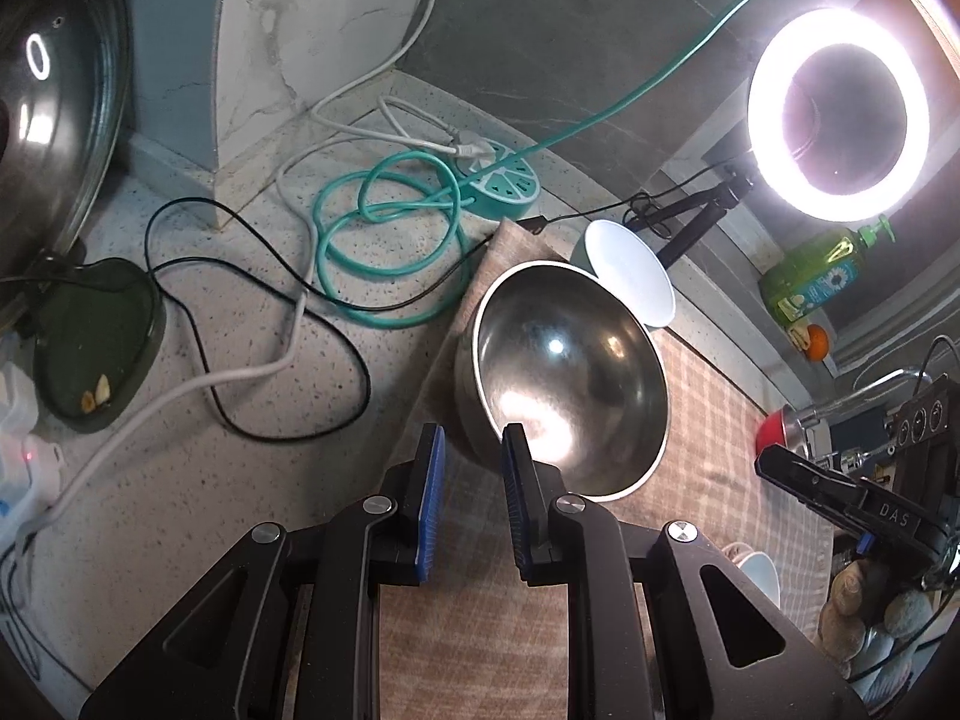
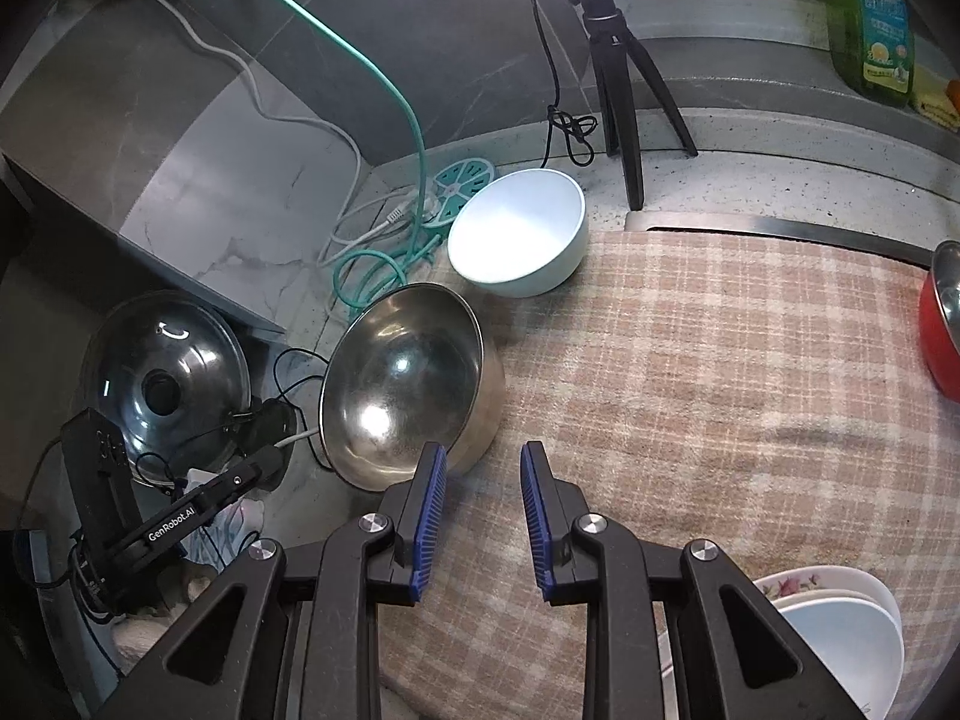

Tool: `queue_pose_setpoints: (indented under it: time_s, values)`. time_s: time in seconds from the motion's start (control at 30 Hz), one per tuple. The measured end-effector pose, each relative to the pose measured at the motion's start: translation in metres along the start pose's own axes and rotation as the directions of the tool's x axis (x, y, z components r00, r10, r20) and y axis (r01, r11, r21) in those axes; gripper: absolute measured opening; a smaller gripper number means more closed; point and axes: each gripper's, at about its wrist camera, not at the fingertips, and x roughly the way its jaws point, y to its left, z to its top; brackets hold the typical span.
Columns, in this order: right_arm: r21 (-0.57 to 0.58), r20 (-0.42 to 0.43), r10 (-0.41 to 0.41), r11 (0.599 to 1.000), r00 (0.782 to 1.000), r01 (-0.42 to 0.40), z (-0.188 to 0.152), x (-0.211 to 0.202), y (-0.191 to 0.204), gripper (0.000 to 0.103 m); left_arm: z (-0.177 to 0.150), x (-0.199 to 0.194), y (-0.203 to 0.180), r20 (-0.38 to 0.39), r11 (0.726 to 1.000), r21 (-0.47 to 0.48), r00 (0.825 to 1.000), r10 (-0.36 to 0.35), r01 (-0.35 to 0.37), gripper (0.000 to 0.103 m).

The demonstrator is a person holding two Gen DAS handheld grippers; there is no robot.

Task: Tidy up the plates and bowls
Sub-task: 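Move both grippers to the large steel bowl rim and close them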

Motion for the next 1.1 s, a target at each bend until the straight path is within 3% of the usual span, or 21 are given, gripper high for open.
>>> queue_pose_setpoints:
  time_s: [0.57, 1.1]
  values:
    - [0.065, -0.069, 0.007, 0.998, 0.998, -0.003, 0.036, 0.06, -0.005, 0.023, 0.039, 0.045, 0.001, -0.074, 0.999, 0.021, 0.996, 0.04, -0.038, 0.018]
    - [0.061, -0.089, -0.019, 0.998, 0.996, 0.024, 0.041, 0.081, -0.004, 0.023, 0.044, 0.056, 0.001, -0.089, 0.998, 0.038, 0.995, 0.049, -0.046, 0.017]
